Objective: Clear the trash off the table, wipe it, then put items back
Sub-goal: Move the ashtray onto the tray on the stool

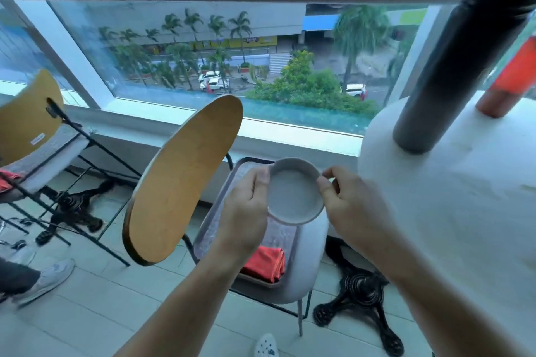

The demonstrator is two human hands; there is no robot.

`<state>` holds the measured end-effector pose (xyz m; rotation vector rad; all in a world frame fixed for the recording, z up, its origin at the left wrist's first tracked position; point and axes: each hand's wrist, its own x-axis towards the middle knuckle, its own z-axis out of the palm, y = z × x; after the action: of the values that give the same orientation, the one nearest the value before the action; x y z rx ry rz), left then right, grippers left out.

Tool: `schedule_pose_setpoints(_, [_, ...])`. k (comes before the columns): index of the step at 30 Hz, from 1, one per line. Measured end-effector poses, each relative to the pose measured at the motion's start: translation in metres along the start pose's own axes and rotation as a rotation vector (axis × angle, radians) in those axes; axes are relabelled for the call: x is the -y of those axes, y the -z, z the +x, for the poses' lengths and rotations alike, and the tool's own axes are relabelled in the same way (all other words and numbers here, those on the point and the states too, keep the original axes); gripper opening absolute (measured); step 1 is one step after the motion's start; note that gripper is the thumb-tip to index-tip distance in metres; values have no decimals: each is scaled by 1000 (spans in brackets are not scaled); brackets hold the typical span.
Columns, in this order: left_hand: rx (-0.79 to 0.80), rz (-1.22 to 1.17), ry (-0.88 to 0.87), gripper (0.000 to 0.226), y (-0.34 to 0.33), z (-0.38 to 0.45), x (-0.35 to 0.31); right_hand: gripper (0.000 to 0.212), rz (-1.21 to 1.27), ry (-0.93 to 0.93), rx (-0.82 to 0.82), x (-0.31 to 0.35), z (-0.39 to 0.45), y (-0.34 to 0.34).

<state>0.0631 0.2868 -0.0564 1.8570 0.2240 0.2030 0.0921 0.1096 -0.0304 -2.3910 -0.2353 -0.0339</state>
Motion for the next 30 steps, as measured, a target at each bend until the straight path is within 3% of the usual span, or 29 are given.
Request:
schedule_pose_setpoints(6, [59,-63,121,34,33,26,58,23,18,-95,110,12,15,-65])
schedule_pose_setpoints(16, [-17,-88,330,35,47,63,162,44,-70,-243,264,-24,40,-142])
schedule_pose_setpoints(30, [-143,21,501,31,25,119,282,33,-190,-273,423,-76,82,-216])
